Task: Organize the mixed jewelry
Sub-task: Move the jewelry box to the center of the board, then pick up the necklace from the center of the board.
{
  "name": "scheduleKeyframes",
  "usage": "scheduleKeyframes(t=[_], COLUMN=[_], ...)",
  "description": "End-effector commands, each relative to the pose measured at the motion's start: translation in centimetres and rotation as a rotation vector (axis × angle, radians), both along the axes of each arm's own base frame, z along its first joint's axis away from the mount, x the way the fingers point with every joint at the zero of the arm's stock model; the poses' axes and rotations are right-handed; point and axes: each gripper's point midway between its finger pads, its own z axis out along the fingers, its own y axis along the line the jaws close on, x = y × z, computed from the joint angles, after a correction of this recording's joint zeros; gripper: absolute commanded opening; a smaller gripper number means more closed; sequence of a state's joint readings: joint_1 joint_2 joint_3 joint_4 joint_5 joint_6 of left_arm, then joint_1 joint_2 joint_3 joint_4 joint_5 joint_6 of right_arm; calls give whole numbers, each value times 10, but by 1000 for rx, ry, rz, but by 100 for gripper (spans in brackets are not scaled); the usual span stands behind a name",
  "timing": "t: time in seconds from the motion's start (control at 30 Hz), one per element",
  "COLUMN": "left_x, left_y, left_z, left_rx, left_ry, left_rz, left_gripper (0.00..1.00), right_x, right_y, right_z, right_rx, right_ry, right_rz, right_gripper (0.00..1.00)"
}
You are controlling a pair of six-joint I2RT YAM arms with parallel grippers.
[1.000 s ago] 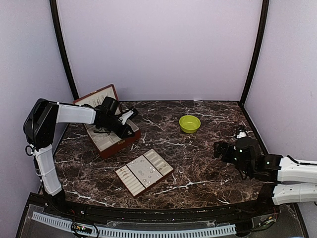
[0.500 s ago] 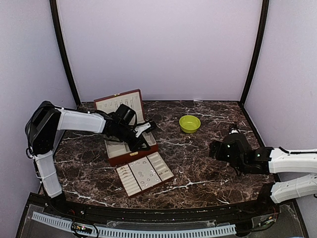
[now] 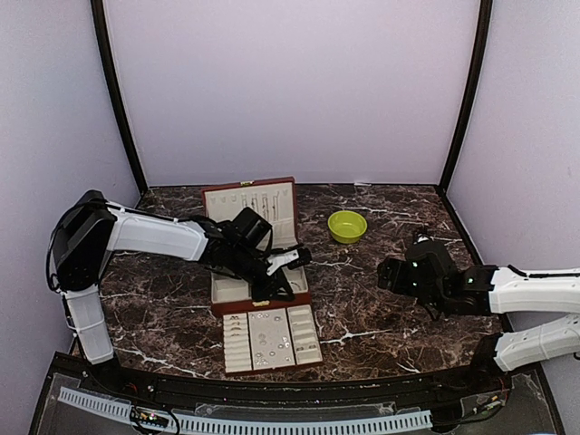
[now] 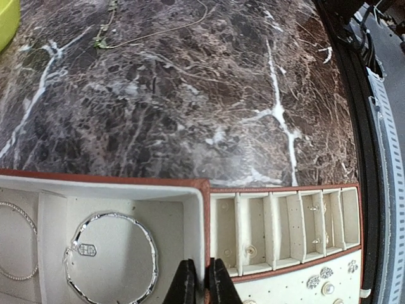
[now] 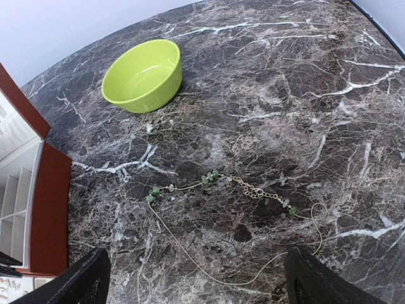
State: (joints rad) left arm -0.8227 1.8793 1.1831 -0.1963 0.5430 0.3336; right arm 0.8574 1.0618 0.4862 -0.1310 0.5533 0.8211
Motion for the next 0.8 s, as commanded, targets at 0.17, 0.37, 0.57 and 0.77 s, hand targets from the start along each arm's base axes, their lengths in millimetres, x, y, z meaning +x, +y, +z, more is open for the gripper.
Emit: scheduleKeyframes(t=[0.17, 0.37, 0.57, 0.77], left_x=[-49, -28, 0, 46], left_y=[-21, -23, 7, 93], left_z=[43, 105, 165, 215], left_rx=[-128, -224, -261, -344], left_ry=[67, -89, -244, -214], left_rz=[-115, -19, 174, 487], left_gripper=[17, 57, 74, 80], right_x=[-2, -6, -7, 3], right_y=[20, 20, 27, 25], right_z=[21, 35, 51, 64], right_rx=[51, 109, 100, 25], right_ry=[7, 10, 22, 43], right_rz=[86, 82, 121, 93], right_gripper=[96, 98, 98, 99])
